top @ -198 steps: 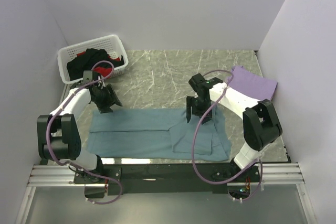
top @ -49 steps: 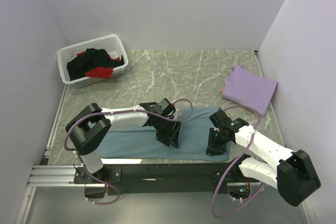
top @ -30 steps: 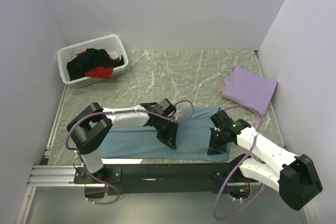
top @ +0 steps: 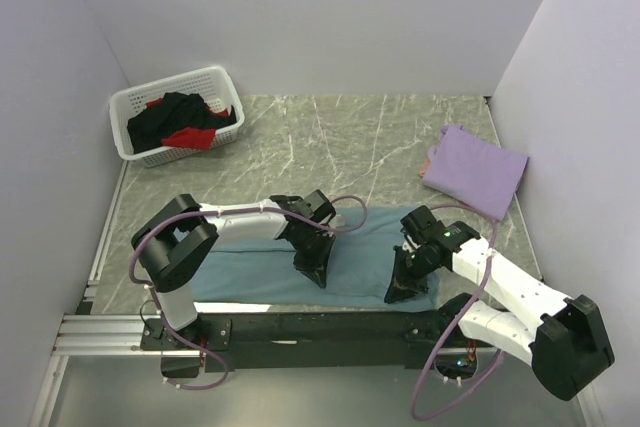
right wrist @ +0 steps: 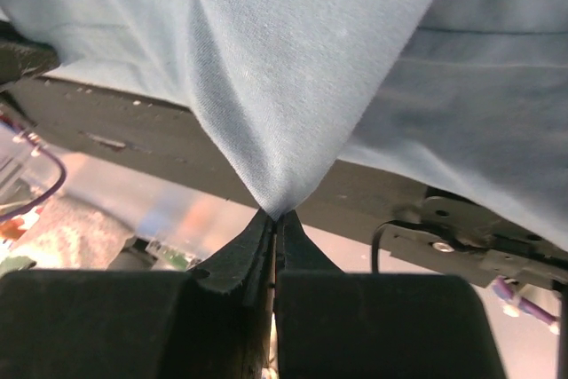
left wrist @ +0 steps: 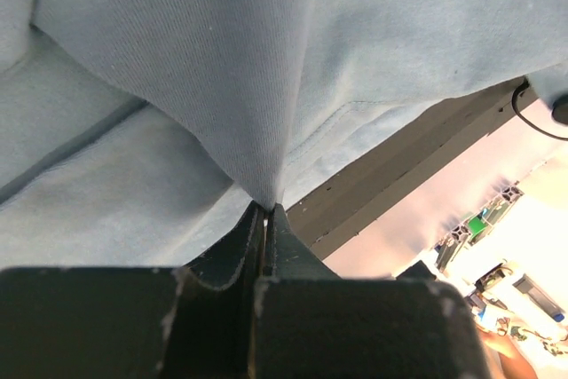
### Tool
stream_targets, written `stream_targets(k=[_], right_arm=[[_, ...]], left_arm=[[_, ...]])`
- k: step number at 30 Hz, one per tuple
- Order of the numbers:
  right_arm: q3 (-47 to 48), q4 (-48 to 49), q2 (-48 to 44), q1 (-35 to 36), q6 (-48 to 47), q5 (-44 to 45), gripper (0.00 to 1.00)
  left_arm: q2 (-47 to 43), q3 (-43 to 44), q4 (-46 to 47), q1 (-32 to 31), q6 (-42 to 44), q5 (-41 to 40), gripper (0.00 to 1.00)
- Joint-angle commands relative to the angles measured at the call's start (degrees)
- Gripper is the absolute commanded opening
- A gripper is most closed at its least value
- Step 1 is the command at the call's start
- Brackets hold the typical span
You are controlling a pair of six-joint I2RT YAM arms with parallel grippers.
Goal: Fold and stack the t-shirts
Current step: Fold the tshirt
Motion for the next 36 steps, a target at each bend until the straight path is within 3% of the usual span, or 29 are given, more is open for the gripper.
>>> stream_targets(k=[1, 12, 21, 24, 28, 36], right_arm=[[0.1, 1.0, -0.8, 0.5, 0.7, -3.9, 0.0], [-0.5, 2.6, 1.1, 0.9, 1.3, -5.8, 0.0], [1.1, -1.2, 0.7, 1.2, 2.7, 1.3, 0.0], [2.0, -2.3, 0.7, 1.2, 3.3, 4.0, 0.0], [2.7, -3.3, -0.2, 1.1, 4.3, 5.5, 0.0], [1.5, -3.2, -1.1, 1.2, 4.6, 3.6, 0.0]], left_arm=[[-1.9, 2.7, -1.9, -0.2, 1.6, -1.0, 0.01], [-2.0, 2.8, -3.7, 0.5, 2.7, -1.6, 0.01], [-2.8, 2.4, -4.8, 0.5, 3.0, -1.2, 0.18], [-2.8, 2.5, -5.4, 0.5, 2.9, -2.0, 0.16], [-3.5, 2.3, -5.6, 0.9, 2.9, -2.5, 0.05], [-4.9, 1.0, -3.7, 2.0, 3.0, 0.6, 0.0]])
